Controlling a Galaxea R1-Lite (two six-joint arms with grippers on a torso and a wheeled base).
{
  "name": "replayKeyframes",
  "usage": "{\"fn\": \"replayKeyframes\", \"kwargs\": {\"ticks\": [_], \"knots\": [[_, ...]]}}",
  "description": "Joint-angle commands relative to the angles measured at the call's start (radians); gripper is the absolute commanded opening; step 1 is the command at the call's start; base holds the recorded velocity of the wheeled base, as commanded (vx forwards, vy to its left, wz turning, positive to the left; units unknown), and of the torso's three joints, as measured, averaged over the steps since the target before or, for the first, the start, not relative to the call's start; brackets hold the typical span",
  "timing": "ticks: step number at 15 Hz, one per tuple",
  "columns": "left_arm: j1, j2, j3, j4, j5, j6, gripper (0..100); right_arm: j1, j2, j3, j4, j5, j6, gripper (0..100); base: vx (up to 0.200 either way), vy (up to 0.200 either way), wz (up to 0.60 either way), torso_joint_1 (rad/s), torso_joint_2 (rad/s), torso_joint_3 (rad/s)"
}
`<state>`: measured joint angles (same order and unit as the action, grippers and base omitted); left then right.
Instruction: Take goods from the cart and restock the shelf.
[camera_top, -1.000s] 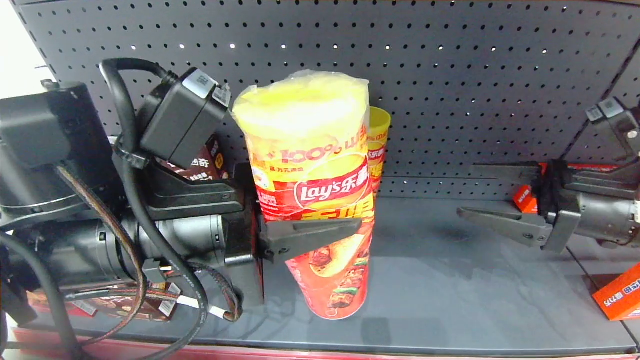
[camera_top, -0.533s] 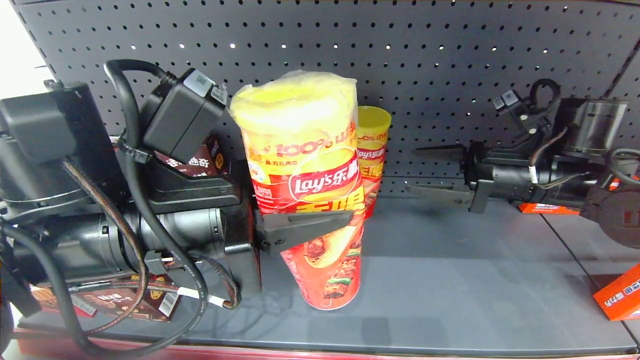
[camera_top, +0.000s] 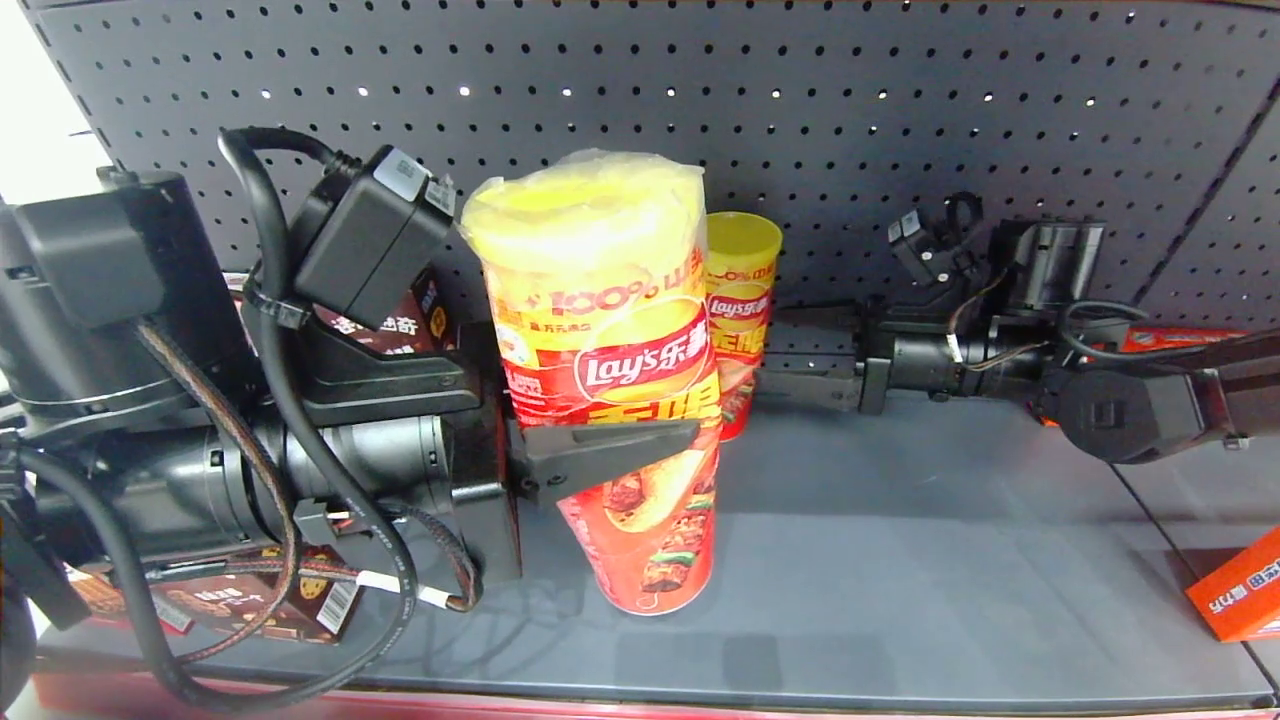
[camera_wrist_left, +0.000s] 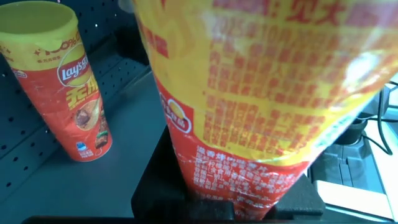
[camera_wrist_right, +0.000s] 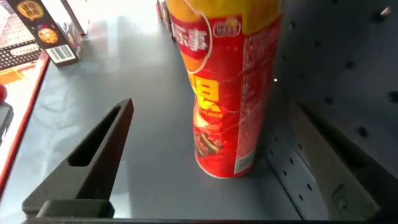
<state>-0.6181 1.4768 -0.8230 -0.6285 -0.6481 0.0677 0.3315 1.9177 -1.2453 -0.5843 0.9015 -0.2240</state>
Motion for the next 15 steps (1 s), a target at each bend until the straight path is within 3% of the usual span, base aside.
{"fn": "replayKeyframes", "kwargs": {"ticks": [1,15], "knots": [[0.000,0.002,0.002,0.000,0.001,0.000,0,0.008,0.041,-0.023,0.000,0.000,-0.001,100,0.000,0.000,0.00,0.000,0.00,0.000],[0.015,0.002,0.010,-0.002,0.002,0.000,0,0.066,0.225,-0.180,-0.028,0.000,0.000,100,0.000,0.000,0.00,0.000,0.00,0.000]]}}
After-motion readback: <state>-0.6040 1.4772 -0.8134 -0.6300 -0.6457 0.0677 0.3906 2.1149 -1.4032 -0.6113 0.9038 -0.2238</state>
